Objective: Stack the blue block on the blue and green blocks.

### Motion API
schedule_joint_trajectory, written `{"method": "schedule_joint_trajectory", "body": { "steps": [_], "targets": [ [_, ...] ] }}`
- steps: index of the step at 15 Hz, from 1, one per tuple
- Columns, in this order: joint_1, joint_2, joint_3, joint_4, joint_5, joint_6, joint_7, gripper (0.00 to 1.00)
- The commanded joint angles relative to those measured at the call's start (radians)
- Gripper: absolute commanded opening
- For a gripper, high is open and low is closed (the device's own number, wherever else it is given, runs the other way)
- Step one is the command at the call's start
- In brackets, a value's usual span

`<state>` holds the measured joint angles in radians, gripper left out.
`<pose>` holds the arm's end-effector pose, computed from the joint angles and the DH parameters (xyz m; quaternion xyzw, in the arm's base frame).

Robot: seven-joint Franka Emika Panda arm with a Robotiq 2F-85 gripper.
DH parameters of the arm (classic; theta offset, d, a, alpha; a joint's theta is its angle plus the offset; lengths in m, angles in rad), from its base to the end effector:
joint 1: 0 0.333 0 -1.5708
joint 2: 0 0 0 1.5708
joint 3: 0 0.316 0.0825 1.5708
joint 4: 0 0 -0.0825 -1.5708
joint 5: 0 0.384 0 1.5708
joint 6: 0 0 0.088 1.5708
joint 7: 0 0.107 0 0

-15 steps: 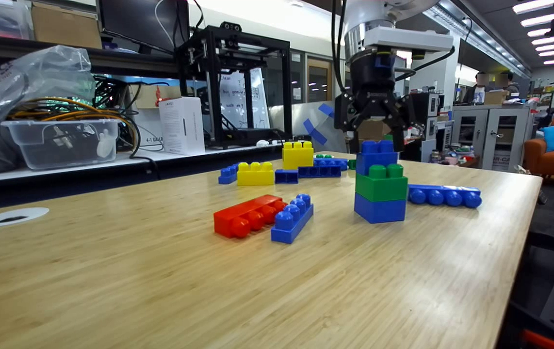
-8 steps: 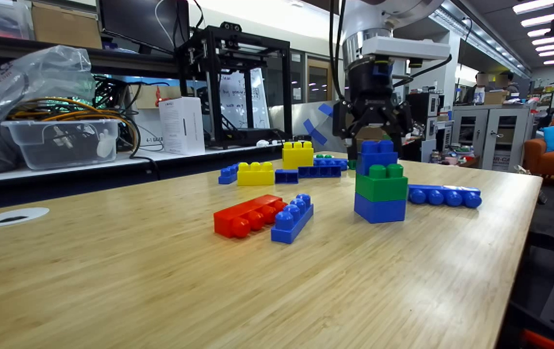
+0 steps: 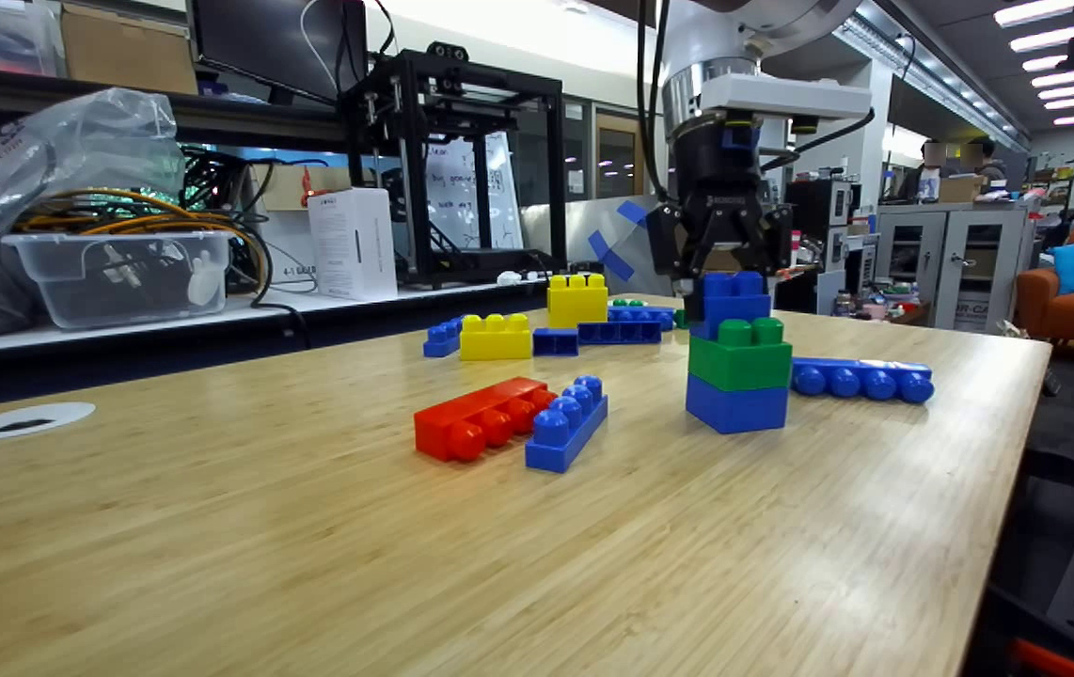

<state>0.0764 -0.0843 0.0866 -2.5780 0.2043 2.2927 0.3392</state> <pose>0.4122 0.0718 0.2761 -0.9795 0.1621 0.1129 0.0390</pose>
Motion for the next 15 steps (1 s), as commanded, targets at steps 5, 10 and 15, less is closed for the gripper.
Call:
{"method": "schedule_joint_trajectory", "body": {
  "steps": [5, 10, 15],
  "targets": [
    [-0.005, 0.023, 0.001, 0.012, -0.018, 0.076, 0.014, 0.45],
    [-0.007, 0.066, -0.006, 0.087, -0.009, 0.081, 0.02, 0.45],
    [-0.001, 0.148, -0.006, 0.236, -0.019, 0.022, 0.04, 0.45]
  ]
}}
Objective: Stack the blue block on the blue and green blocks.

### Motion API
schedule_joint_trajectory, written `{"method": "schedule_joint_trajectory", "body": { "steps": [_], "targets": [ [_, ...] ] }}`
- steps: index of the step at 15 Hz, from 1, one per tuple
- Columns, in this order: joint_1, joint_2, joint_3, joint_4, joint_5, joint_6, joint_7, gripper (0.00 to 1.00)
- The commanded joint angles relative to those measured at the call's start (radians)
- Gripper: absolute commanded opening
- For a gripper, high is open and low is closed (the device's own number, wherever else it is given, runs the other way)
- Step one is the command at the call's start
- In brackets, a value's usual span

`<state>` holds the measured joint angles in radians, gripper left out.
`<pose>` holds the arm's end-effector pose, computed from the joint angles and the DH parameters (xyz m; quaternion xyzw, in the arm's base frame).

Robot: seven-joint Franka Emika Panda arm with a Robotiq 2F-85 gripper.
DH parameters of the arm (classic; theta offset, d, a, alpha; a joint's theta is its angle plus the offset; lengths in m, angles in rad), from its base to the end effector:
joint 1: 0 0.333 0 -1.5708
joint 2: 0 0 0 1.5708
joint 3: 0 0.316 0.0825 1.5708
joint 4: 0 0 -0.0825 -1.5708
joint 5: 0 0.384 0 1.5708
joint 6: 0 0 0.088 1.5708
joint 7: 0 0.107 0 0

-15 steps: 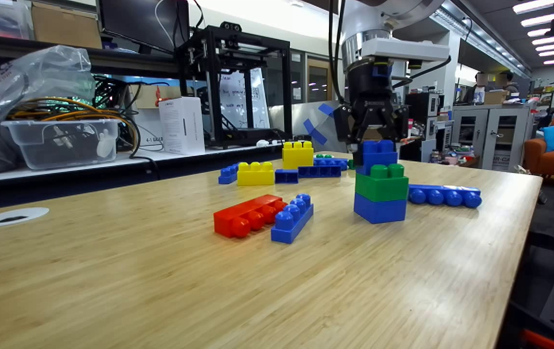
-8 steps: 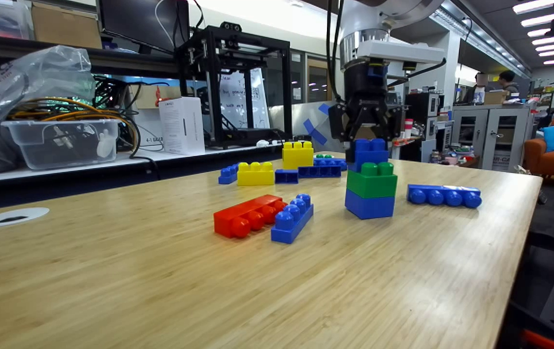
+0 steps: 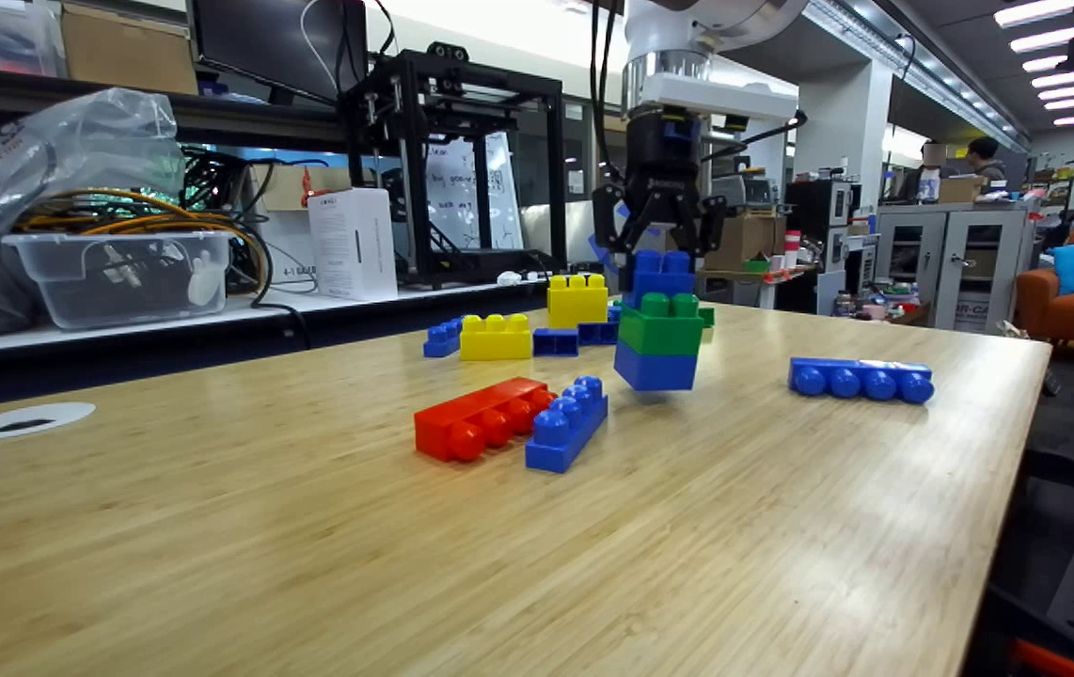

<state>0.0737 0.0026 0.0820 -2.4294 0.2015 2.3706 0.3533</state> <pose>0.4714 0.0763 0.2992 -0.9823 0.1720 0.0467 0.0581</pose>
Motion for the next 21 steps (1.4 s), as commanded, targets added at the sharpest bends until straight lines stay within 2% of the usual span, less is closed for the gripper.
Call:
{"method": "schedule_joint_trajectory", "body": {
  "steps": [1, 14, 21],
  "targets": [
    [0.004, 0.082, -0.002, 0.118, -0.023, -0.065, 0.033, 0.45],
    [0.073, 0.307, -0.008, 0.467, -0.125, -0.26, 0.096, 0.45],
    [0.111, 0.385, -0.006, 0.553, -0.138, -0.316, 0.098, 0.45]
  ]
}}
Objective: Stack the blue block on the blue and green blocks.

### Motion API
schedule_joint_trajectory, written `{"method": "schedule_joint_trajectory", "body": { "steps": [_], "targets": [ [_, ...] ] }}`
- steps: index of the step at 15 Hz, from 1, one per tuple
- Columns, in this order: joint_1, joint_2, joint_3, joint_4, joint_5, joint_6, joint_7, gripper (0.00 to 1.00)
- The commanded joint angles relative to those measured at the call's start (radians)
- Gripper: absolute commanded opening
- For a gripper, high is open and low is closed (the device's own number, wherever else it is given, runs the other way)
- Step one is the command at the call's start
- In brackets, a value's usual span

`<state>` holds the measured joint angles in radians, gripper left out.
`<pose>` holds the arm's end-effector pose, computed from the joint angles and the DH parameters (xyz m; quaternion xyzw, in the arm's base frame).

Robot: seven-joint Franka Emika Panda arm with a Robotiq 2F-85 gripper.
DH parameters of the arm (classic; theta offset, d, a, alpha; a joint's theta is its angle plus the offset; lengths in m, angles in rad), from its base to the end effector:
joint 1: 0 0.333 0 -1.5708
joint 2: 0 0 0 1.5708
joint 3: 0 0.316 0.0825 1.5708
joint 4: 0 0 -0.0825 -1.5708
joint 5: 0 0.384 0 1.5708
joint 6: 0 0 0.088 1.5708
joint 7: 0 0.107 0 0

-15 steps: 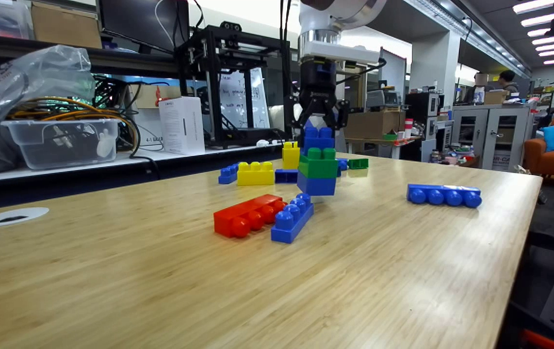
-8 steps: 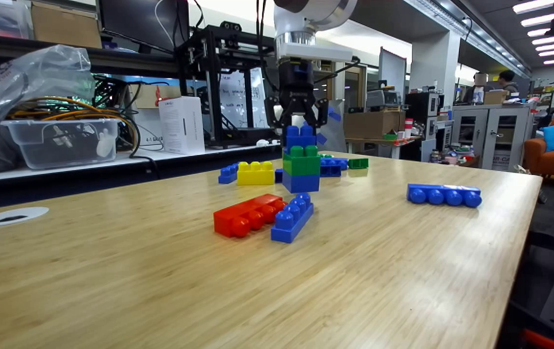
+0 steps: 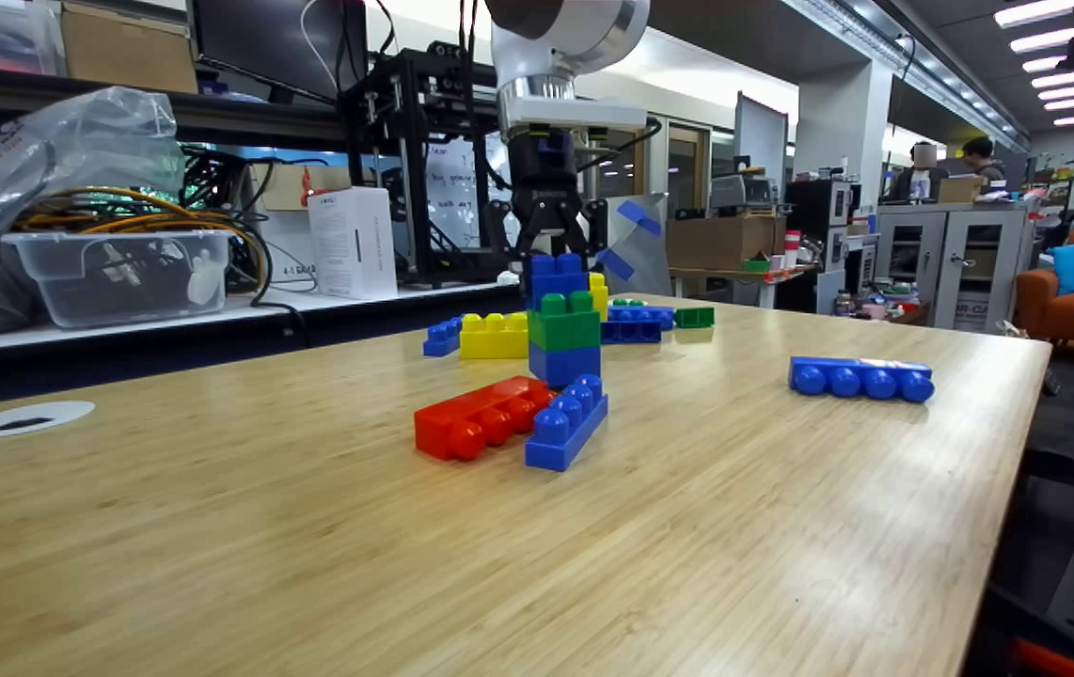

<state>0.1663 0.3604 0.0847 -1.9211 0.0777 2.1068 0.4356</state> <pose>0.5825 0.1510 0.2919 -0.9884 0.1156 0.0974 0.0147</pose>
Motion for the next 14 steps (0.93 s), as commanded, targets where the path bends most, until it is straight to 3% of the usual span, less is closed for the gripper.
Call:
{"method": "schedule_joint_trajectory", "body": {
  "steps": [1, 14],
  "targets": [
    [0.024, 0.03, -0.009, 0.047, -0.015, -0.051, 0.017, 0.45],
    [0.046, 0.019, 0.009, 0.023, -0.002, -0.021, -0.035, 0.45]
  ]
}}
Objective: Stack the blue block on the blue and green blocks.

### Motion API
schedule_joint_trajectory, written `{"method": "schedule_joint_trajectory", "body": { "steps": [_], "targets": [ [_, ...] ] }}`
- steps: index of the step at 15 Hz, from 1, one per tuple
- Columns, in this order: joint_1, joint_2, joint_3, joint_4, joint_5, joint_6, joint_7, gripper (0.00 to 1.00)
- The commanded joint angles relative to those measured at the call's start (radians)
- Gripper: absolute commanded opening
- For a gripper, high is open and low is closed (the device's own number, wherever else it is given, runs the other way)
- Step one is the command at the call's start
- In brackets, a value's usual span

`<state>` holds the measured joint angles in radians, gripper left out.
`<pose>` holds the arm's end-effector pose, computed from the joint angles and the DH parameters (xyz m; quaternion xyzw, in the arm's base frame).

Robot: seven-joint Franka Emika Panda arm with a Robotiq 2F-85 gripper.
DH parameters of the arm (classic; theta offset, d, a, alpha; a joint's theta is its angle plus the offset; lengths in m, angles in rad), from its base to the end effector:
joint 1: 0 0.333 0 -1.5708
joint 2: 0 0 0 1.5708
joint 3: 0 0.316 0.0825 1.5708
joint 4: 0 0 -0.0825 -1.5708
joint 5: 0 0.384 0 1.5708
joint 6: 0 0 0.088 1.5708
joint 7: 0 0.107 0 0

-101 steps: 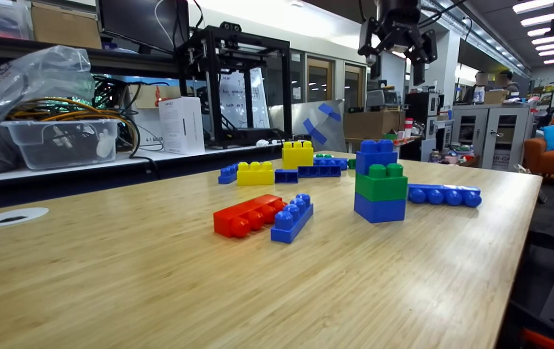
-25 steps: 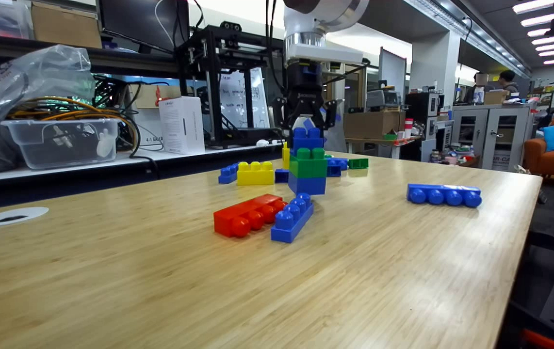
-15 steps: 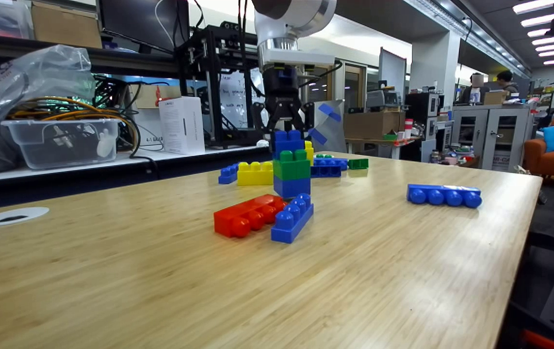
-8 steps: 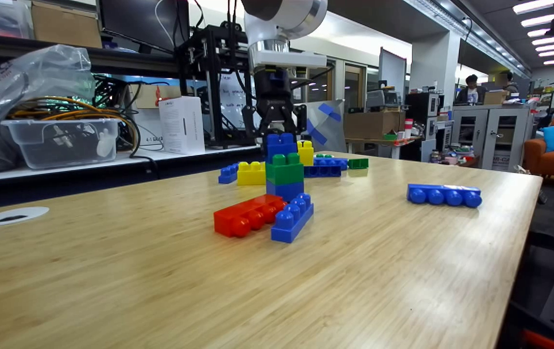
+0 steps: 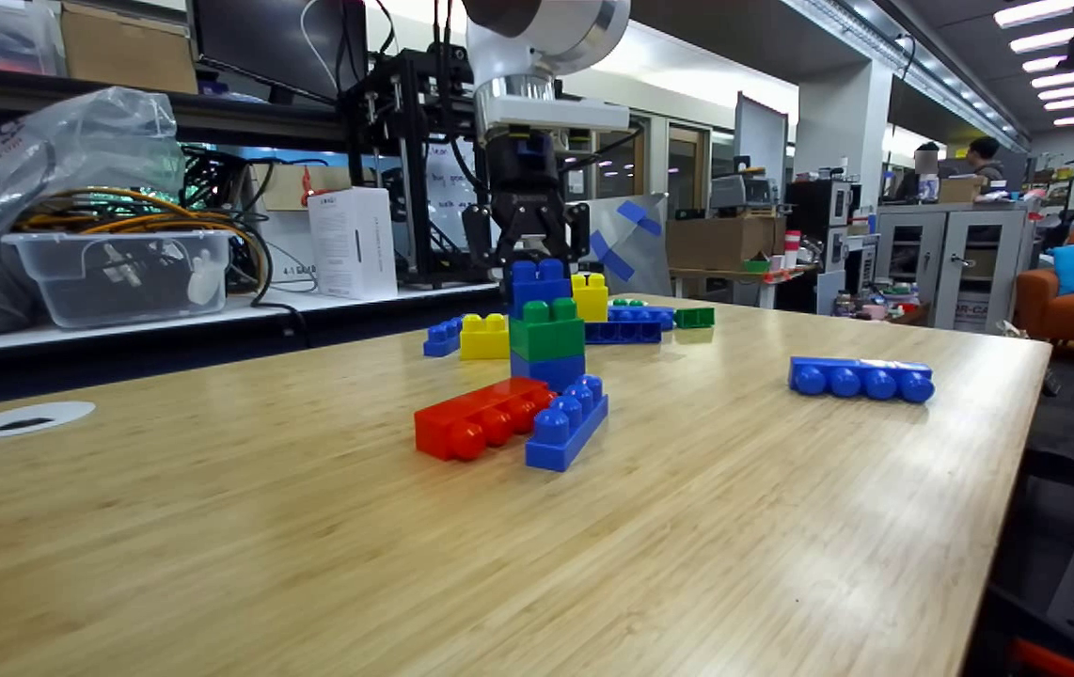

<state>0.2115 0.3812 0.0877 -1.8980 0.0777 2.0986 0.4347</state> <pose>0.5796 0.1802 0.2884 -0.9906 0.0914 0.1010 0.0128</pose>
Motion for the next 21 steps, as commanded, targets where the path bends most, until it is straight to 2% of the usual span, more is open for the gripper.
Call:
{"method": "schedule_joint_trajectory", "body": {
  "steps": [1, 6, 9, 21],
  "targets": [
    [0.0, -0.004, 0.011, -0.003, -0.006, -0.018, -0.061, 0.45],
    [-0.013, -0.019, 0.037, -0.011, -0.026, -0.101, -0.288, 0.45],
    [-0.009, -0.038, 0.041, -0.024, -0.076, -0.125, -0.404, 0.45],
    [-0.006, -0.052, 0.075, -0.028, -0.195, -0.111, -0.627, 0.45]
  ]
}}
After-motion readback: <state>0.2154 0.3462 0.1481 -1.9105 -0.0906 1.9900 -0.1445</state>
